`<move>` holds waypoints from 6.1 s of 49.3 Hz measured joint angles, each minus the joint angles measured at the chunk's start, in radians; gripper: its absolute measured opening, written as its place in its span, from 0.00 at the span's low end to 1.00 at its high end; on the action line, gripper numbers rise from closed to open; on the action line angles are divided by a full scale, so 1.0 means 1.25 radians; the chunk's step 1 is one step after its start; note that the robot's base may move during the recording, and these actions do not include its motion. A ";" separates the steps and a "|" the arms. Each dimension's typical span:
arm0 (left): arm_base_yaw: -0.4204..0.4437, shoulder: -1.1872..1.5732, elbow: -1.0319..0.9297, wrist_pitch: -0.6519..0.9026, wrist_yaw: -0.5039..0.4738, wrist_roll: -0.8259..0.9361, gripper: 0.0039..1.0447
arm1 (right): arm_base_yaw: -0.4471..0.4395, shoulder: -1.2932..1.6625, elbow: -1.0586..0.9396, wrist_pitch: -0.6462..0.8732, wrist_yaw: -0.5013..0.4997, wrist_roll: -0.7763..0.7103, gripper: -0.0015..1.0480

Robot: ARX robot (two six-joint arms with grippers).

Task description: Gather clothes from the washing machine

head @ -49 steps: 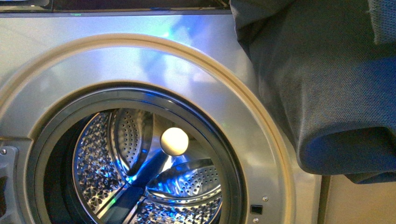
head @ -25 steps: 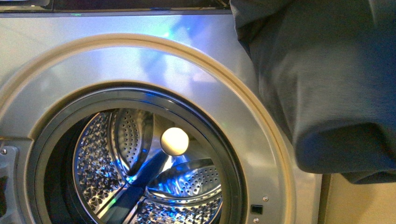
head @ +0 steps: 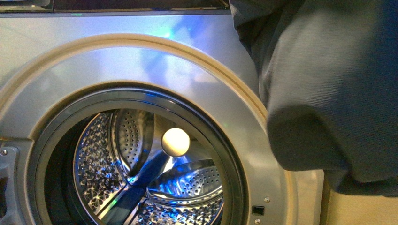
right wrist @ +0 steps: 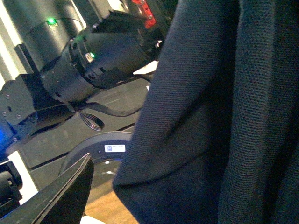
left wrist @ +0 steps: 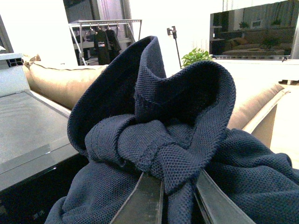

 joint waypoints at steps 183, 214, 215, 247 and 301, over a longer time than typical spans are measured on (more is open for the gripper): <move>0.000 -0.001 0.006 0.000 0.000 0.000 0.94 | -0.870 1.125 -0.124 0.101 0.268 -0.744 0.12; 0.000 -0.001 0.006 0.000 0.000 0.000 0.94 | -0.862 1.007 -0.178 0.044 0.184 -0.654 0.92; 0.000 -0.001 0.006 0.000 0.000 0.000 0.94 | -0.860 0.981 -0.181 0.034 0.176 -0.642 0.93; 0.000 -0.001 0.006 0.000 0.000 0.000 0.94 | -0.728 0.312 -0.133 0.020 0.102 -0.313 0.93; 0.000 -0.002 0.006 0.000 0.000 0.000 0.94 | -0.067 -0.541 -0.545 -0.412 0.679 -0.555 0.19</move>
